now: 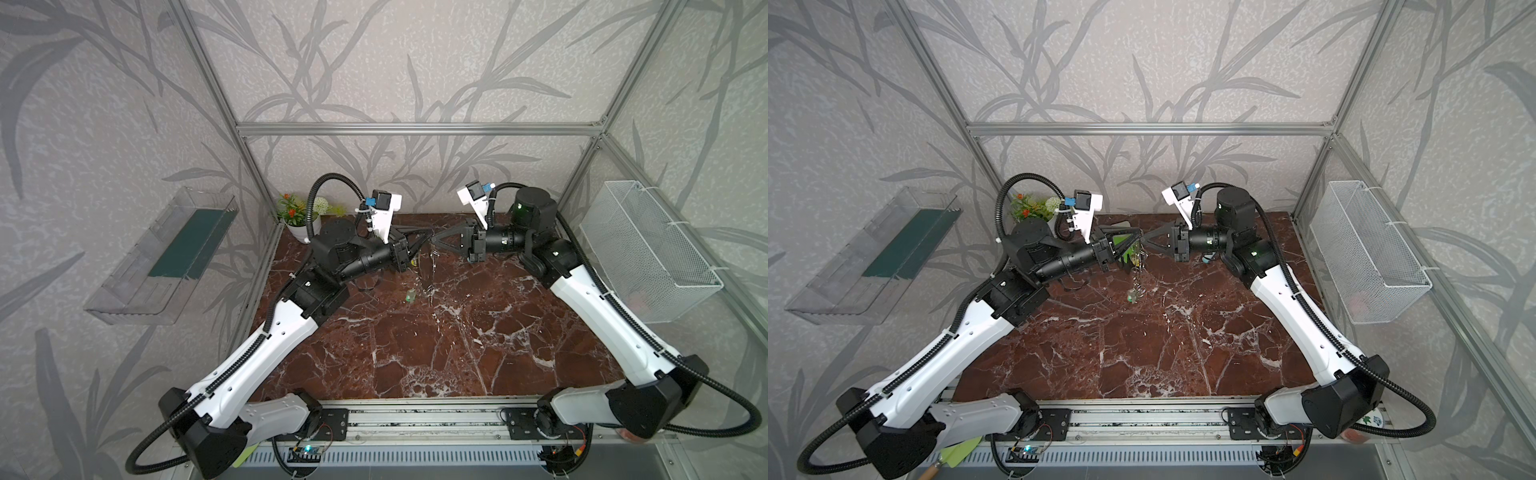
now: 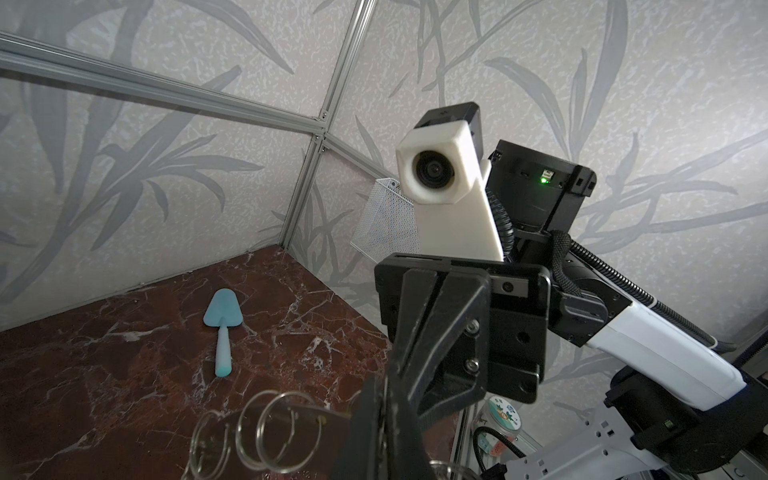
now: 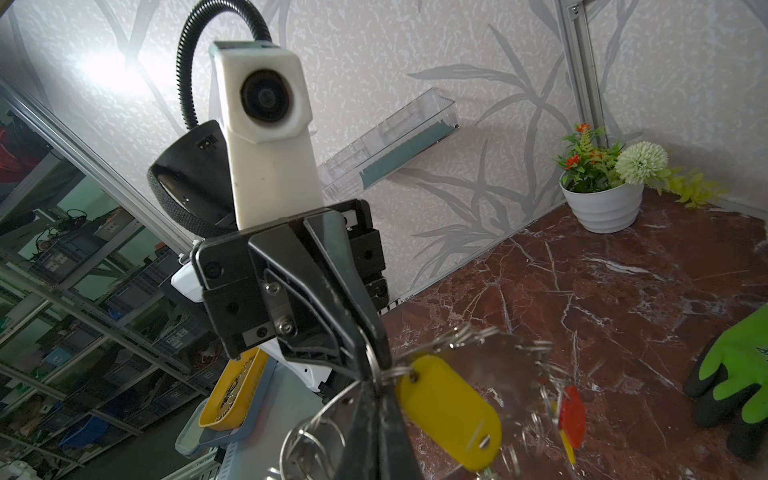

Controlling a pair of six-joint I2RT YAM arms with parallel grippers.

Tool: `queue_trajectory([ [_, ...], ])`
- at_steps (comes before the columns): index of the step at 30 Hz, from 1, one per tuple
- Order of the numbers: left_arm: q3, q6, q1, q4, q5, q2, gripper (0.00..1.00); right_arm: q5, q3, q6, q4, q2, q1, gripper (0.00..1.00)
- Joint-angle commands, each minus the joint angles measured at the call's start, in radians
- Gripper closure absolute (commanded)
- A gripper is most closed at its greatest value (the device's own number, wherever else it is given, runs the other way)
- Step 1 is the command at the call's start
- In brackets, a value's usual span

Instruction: Put the keys on the keyring

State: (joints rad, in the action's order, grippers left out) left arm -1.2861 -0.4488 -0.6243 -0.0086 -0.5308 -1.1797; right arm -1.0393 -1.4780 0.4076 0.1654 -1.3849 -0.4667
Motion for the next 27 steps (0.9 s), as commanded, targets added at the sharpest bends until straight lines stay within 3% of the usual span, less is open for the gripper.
queue_trajectory([
  [1, -0.054, 0.050, 0.008, -0.110, -0.061, 0.002, 0.86, 0.001, -0.039, -0.049, 0.025, 0.020, 0.000, 1.00],
  [6, -0.101, 0.089, 0.028, -0.191, -0.107, -0.012, 0.80, -0.004, -0.044, -0.062, 0.040, 0.018, 0.001, 1.00],
  [16, -0.193, 0.152, 0.063, -0.342, -0.211, -0.064, 0.80, -0.007, -0.060, -0.090, 0.074, 0.012, 0.001, 1.00],
  [27, -0.230, 0.186, 0.067, -0.396, -0.218, -0.092, 0.81, -0.023, -0.074, -0.120, 0.124, 0.007, 0.000, 1.00],
])
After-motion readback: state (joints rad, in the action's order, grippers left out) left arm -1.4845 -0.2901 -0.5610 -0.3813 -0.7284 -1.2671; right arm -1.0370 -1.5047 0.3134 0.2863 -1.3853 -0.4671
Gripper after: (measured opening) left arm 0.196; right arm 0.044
